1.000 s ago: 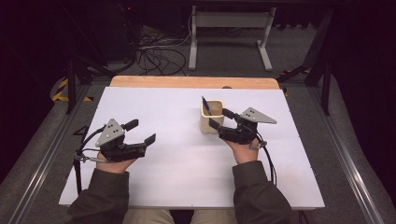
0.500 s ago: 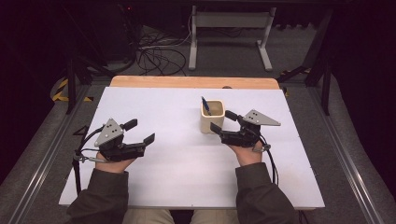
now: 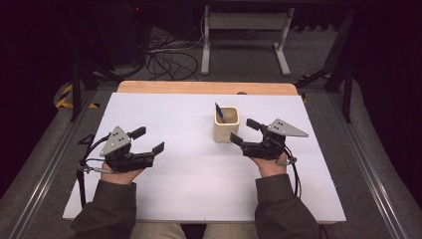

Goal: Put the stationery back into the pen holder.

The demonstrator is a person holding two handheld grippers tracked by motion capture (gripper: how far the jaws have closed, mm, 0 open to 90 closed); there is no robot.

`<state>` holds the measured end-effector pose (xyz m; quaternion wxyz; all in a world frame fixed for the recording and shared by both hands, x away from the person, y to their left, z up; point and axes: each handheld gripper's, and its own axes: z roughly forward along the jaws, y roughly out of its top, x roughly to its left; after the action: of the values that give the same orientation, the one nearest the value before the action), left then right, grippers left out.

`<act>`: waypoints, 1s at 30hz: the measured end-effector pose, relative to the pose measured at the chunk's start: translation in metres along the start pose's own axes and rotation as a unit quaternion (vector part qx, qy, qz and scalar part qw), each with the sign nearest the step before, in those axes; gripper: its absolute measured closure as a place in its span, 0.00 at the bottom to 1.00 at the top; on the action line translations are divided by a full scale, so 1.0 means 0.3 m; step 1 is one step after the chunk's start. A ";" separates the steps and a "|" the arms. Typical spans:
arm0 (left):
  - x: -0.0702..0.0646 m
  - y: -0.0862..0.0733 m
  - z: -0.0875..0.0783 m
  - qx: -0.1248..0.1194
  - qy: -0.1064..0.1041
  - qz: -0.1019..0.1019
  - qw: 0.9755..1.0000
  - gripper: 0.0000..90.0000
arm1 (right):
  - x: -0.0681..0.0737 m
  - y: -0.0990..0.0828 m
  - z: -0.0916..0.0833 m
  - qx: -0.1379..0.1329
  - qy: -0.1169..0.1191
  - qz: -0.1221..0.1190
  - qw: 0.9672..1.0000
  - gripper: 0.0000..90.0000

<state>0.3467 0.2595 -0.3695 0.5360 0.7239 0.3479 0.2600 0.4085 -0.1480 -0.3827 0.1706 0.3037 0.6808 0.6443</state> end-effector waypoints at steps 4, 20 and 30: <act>0.001 0.001 -0.002 -0.001 0.001 0.000 1.000 0.21 | -0.001 0.004 -0.017 -0.002 0.002 0.002 1.000 0.13; 0.006 -0.003 -0.007 -0.001 0.007 -0.002 1.000 0.21 | -0.034 0.027 -0.090 -0.022 0.002 0.011 1.000 0.12; 0.011 -0.007 -0.013 0.001 0.011 -0.003 1.000 0.21 | -0.054 0.043 -0.131 -0.039 0.002 0.015 0.999 0.09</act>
<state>0.3453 0.2647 -0.3702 0.5321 0.7208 0.3564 0.2653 0.3989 -0.1888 -0.3681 0.1711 0.3051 0.6512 0.6735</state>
